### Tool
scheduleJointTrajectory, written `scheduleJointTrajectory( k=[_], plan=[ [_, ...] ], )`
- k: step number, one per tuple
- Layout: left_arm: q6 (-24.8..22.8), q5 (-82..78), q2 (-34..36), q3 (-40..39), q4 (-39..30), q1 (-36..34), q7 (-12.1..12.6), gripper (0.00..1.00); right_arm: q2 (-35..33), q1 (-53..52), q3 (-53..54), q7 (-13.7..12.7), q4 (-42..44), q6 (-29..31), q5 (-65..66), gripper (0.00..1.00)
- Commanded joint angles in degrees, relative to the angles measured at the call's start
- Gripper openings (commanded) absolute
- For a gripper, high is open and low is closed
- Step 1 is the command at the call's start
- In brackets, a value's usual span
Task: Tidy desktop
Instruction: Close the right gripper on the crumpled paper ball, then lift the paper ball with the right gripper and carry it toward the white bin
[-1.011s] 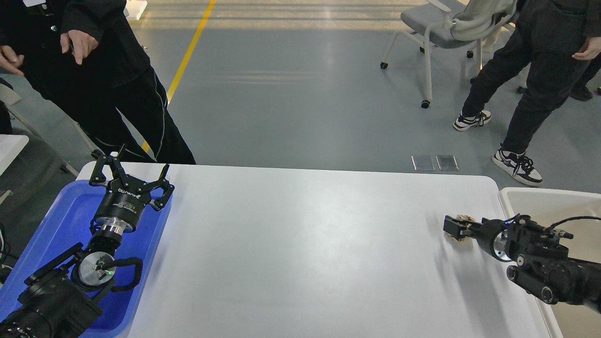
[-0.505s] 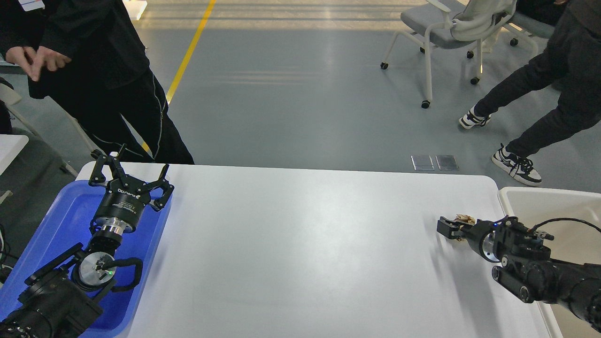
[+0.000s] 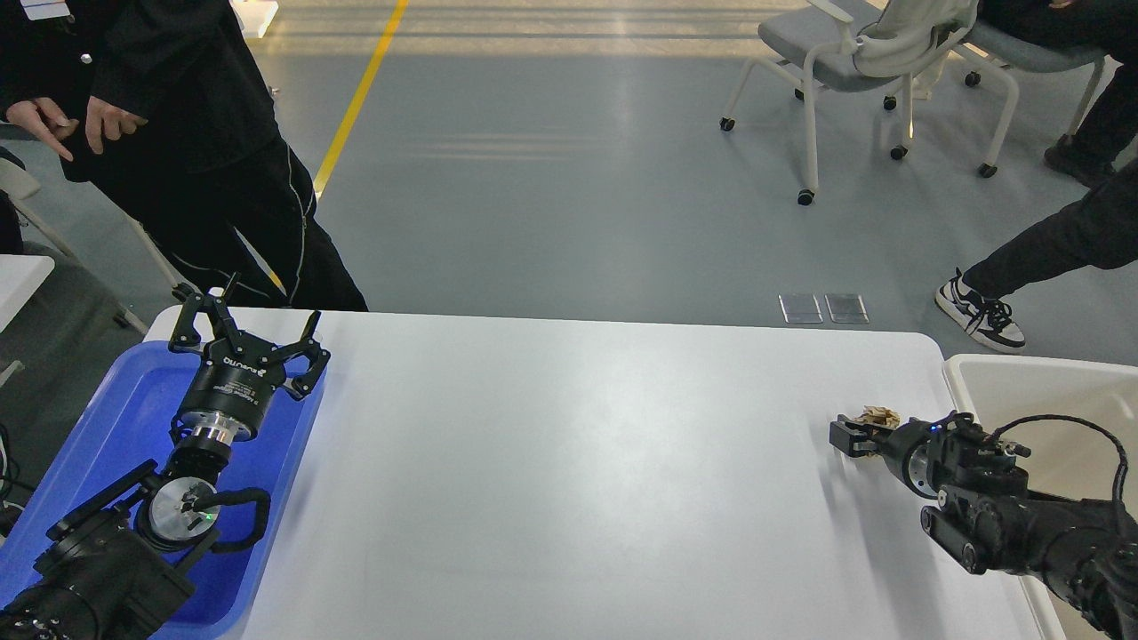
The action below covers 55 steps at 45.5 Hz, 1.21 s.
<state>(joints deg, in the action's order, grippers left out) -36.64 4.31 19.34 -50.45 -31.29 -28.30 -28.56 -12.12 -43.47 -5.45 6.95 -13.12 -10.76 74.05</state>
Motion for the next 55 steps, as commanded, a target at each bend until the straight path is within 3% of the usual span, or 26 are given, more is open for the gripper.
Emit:
scheduleJointTrajectory(
  k=[1,12,22,37,43,55],
  plan=[
    [0.0,0.0,0.0,0.0,0.0,0.0,0.0,1.00,0.7,0.0,-2.3,0.0,1.3,-0.3,-0.4,1.00],
    [0.0,0.0,0.0,0.0,0.0,0.0,0.0,1.00,1.5,0.0,-3.0,0.0,1.3,-0.9,-2.7,0.97],
    [0.0,0.0,0.0,-0.1,0.0,0.0,0.0,1.00,1.6,0.0,-5.2,0.0,1.3,-0.7,-6.5,0.81],
    [0.0,0.0,0.0,0.0,0.0,0.0,0.0,1.00,1.6,0.1,-6.2,0.0,3.0,-0.3,-6.5,0.17],
    [0.0,0.0,0.0,0.0,0.0,0.0,0.0,1.00,1.6,0.3,-8.3,0.0,3.2,-0.3,-6.5,0.01],
    [0.0,0.0,0.0,0.0,0.0,0.0,0.0,1.00,1.5,0.1,-9.8,0.3,3.2,0.7,-10.0,0.00]
  ],
)
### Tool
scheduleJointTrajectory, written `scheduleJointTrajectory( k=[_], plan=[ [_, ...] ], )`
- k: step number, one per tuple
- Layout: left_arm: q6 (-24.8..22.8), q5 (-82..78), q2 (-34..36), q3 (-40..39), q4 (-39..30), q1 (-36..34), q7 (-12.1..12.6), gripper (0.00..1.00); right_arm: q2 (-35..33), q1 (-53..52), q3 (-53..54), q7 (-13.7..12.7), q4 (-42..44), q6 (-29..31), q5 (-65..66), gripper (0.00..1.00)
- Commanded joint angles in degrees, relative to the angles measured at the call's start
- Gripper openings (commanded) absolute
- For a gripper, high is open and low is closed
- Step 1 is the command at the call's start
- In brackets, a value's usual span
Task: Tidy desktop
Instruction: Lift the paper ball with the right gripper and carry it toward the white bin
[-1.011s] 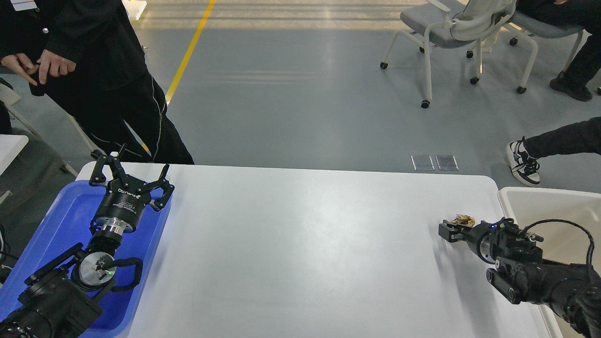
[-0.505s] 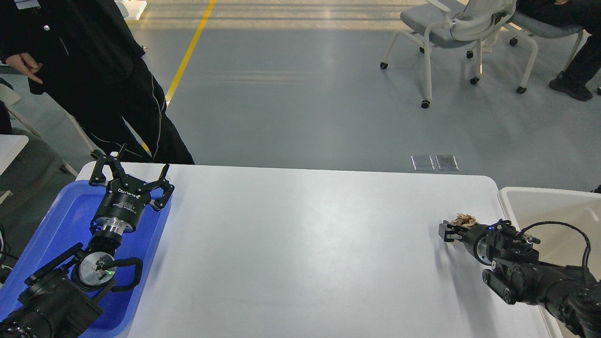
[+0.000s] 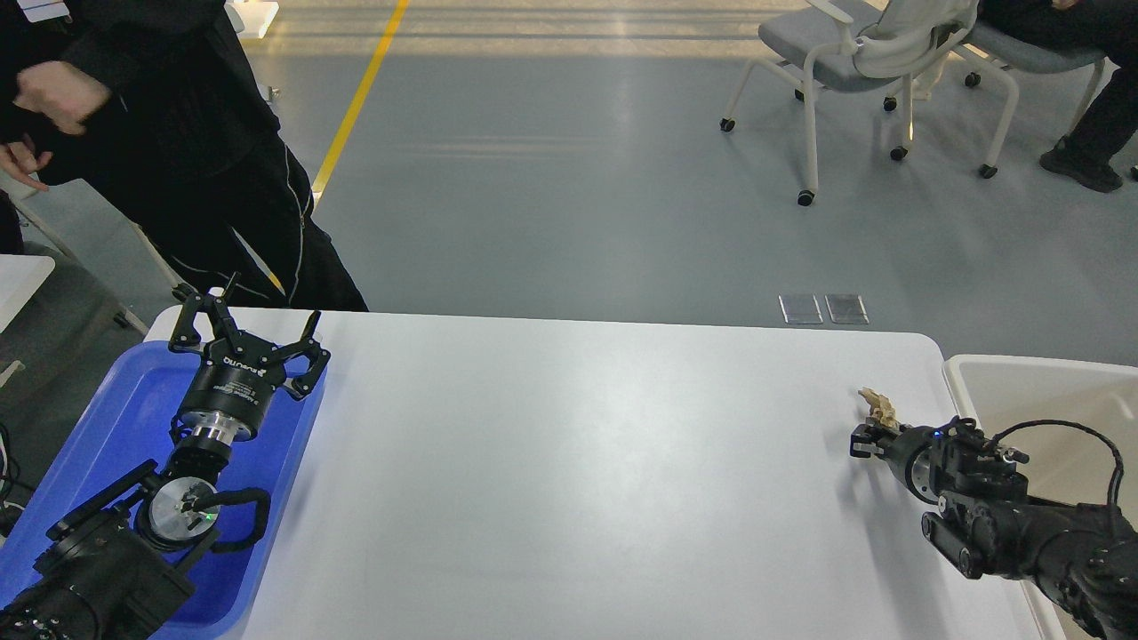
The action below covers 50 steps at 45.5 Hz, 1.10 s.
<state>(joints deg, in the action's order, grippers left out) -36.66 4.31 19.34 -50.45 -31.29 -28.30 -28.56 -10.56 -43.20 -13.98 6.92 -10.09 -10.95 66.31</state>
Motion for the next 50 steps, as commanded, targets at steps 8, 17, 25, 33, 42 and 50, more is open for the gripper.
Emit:
scheduleJointTrajectory(
  k=[8,17,25,33,42,50],
  plan=[
    [0.0,0.0,0.0,0.0,0.0,0.0,0.0,1.00,0.0,-0.9,-1.3,4.0,-0.8,1.3,-5.7,0.00],
    [0.0,0.0,0.0,0.0,0.0,0.0,0.0,1.00,-1.6,-3.0,-1.2,7.7,-2.6,4.0,-7.9,0.00],
    [0.0,0.0,0.0,0.0,0.0,0.0,0.0,1.00,-10.5,-6.3,-1.2,8.0,-18.4,4.5,-8.4,0.00],
    [0.0,0.0,0.0,0.0,0.0,0.0,0.0,1.00,-18.0,-9.6,-1.4,7.6,-32.4,4.2,-7.8,0.00],
    [0.0,0.0,0.0,-0.1,0.0,0.0,0.0,1.00,-26.7,-13.5,-2.5,7.6,-40.9,4.3,-7.6,0.00],
    [0.0,0.0,0.0,-0.1,0.0,0.0,0.0,1.00,-34.1,-17.7,-3.5,7.6,-49.2,4.5,-7.2,0.00]
  ],
)
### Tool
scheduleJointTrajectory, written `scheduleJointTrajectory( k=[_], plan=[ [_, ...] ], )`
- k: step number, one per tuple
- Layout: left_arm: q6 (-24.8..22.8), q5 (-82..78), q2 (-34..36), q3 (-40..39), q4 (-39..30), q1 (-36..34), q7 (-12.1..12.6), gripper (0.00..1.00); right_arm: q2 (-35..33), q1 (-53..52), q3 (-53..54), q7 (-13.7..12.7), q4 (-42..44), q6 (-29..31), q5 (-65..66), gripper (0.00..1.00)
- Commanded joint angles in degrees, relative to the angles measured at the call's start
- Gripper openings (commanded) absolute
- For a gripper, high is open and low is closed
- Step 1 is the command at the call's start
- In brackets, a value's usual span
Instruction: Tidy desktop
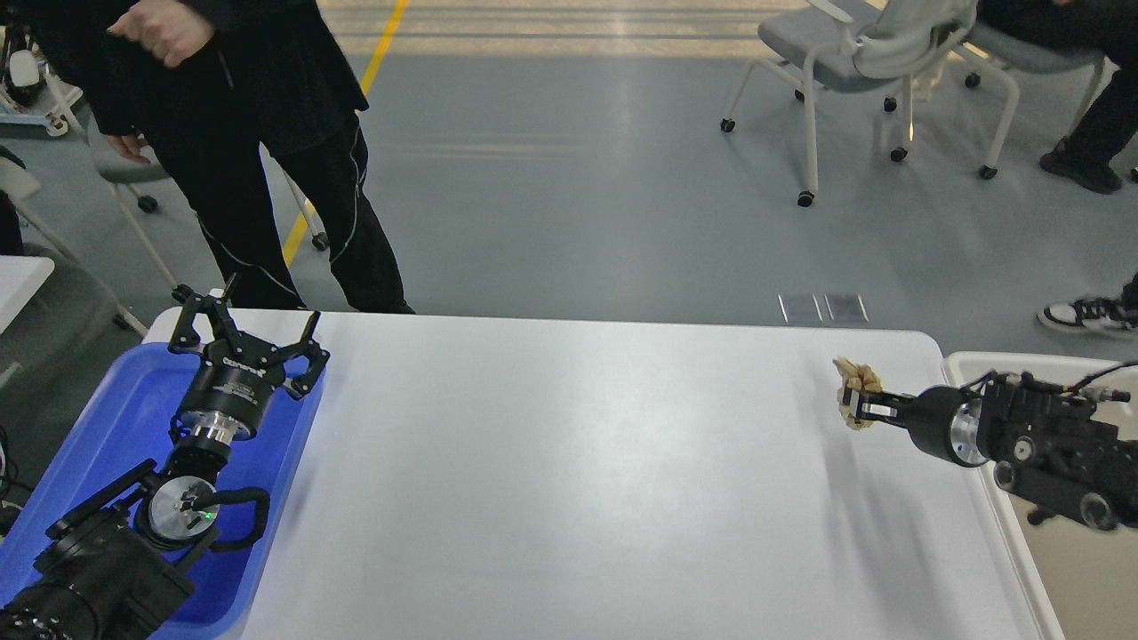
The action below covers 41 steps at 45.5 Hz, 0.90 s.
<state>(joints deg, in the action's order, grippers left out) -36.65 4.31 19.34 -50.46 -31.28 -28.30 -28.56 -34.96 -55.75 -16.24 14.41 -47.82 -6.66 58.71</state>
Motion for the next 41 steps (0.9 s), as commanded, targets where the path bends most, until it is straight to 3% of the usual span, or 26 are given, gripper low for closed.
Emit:
scheduleJointTrajectory(
  k=[1,15,21,25,41],
  plan=[
    [0.1,0.0,0.0,-0.1,0.0,0.0,0.0,1.00,-10.5,-5.8,-1.6,0.1,-12.2,0.2,0.6,0.00],
    [0.1,0.0,0.0,-0.1,0.0,0.0,0.0,1.00,-22.1,-16.1,-2.6,0.4,-22.9,3.8,1.8,0.00],
    [0.1,0.0,0.0,-0.1,0.0,0.0,0.0,1.00,-27.5,-19.6,-2.7,-0.7,-28.4,7.0,1.8,0.00],
    [0.1,0.0,0.0,-0.1,0.0,0.0,0.0,1.00,-30.0,-21.4,-2.6,-1.9,-29.9,8.4,1.8,0.00],
    [0.1,0.0,0.0,-0.1,0.0,0.1,0.0,1.00,-35.7,-24.5,-2.1,-1.9,-30.9,11.3,2.3,0.00]
  ],
)
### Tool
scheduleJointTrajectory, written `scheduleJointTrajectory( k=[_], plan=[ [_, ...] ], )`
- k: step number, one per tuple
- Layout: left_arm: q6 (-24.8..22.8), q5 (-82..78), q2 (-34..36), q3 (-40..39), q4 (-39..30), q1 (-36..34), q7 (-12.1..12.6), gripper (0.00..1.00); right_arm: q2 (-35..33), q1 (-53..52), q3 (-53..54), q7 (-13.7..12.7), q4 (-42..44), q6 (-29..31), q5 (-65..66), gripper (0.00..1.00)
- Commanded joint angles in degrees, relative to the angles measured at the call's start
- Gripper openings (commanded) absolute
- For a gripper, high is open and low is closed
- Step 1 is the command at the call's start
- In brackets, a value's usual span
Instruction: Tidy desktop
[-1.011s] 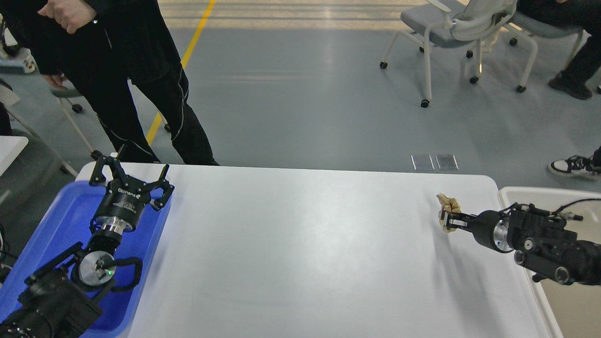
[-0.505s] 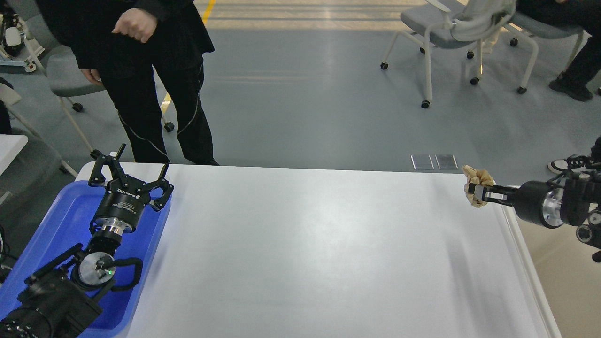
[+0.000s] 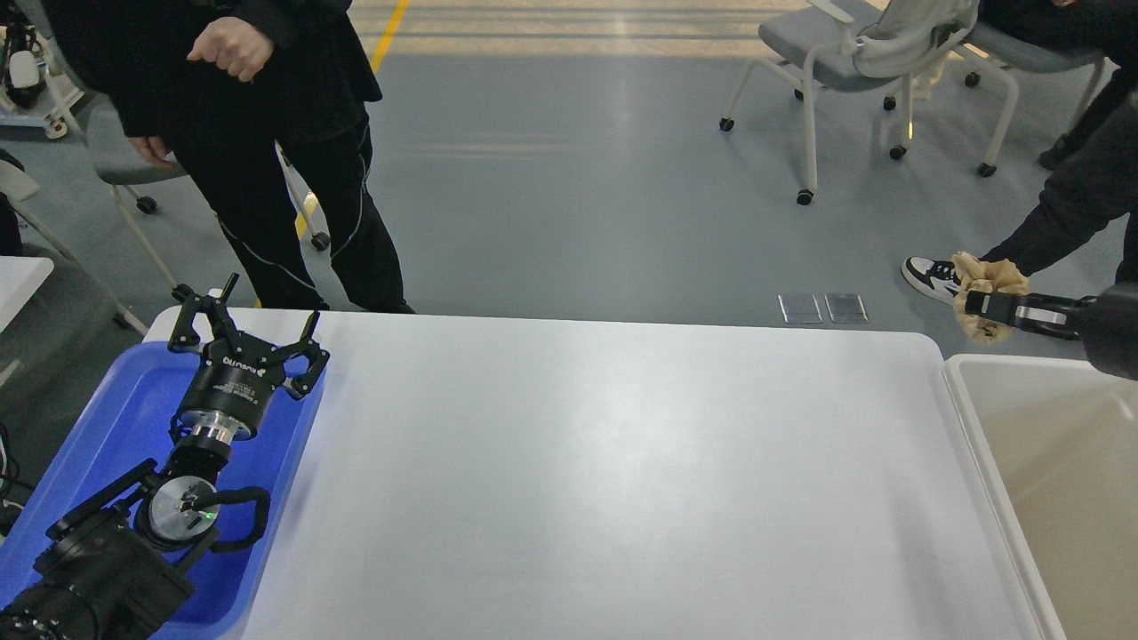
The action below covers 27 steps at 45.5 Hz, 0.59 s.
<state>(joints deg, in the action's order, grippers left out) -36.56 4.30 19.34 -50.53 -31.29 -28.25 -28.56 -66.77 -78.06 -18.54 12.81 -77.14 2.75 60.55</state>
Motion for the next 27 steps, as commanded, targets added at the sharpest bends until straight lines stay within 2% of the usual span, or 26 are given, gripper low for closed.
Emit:
scheduleJointTrajectory(
  k=[1,8,19,27],
  plan=[
    [0.0,0.0,0.0,0.0,0.0,0.0,0.0,1.00,-3.9,-2.1,0.1,-0.3,-1.5,1.8,0.5,0.00],
    [0.0,0.0,0.0,0.0,0.0,0.0,0.0,1.00,-6.1,-0.5,-0.4,-0.1,0.6,0.2,0.6,0.00],
    [0.1,0.0,0.0,0.0,0.0,0.0,0.0,1.00,-6.2,9.9,0.8,0.5,7.7,-5.0,-0.5,0.00],
    [0.1,0.0,0.0,0.0,0.0,0.0,0.0,1.00,-4.4,17.1,0.8,1.8,13.3,-7.2,-9.7,0.00]
  ],
)
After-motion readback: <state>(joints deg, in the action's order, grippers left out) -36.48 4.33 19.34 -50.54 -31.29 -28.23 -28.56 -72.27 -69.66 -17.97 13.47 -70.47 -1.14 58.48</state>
